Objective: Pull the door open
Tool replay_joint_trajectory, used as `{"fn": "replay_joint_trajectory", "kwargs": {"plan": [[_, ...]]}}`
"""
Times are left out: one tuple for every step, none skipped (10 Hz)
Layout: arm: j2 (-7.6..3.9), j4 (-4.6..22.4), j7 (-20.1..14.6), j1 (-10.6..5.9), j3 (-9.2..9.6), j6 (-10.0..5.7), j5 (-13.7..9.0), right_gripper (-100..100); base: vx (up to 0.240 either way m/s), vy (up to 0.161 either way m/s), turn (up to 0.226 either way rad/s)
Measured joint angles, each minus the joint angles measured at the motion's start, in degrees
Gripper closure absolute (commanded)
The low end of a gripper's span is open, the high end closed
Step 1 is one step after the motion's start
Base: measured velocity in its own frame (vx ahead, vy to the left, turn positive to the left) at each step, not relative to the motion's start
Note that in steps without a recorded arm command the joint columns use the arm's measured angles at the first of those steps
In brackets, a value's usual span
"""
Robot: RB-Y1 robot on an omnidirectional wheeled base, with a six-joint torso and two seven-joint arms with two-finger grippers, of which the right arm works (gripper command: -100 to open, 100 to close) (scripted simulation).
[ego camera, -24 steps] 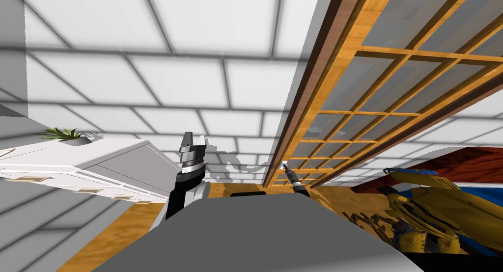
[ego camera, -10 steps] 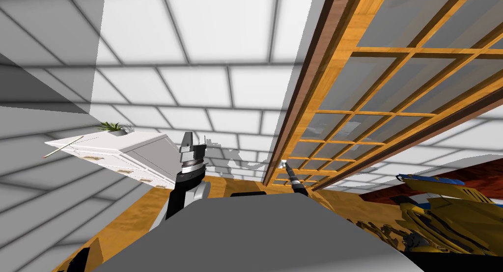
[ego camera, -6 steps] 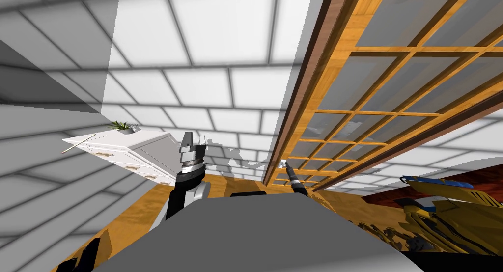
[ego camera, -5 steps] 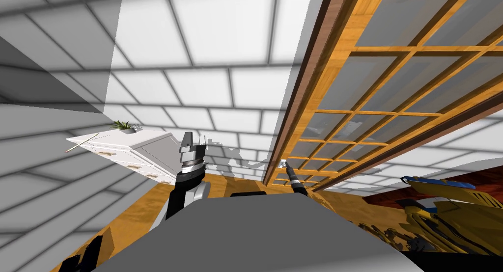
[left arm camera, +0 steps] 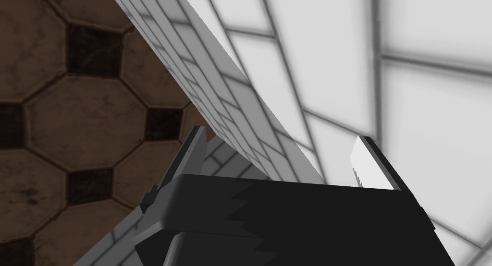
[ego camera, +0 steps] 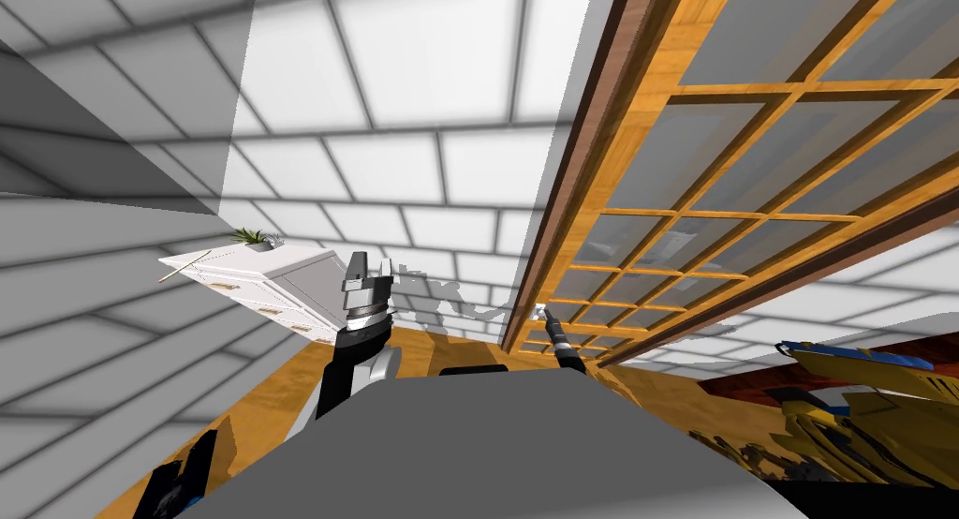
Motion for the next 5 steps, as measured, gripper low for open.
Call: {"fn": "replay_joint_trajectory", "kwargs": {"plan": [[0.01, 0.44, -1.32, -0.27, 0.18, -0.06, -0.35, 100, -0.037, -0.019, 0.056], [0.00, 0.46, -2.87, -0.34, 0.45, 0.02, -0.90, 100, -0.031, -0.011, 0.035], [-0.03, 0.30, -4.01, -0.33, 0.59, 0.23, -1.21, 100, -0.027, -0.019, 0.043], [0.05, 0.84, -5.44, -0.67, 0.82, 0.14, -1.75, 100, -0.048, -0.030, 0.084], [0.00, 1.23, -7.11, -0.93, 1.17, 0.17, -2.50, 100, -0.048, -0.022, 0.039]]}}
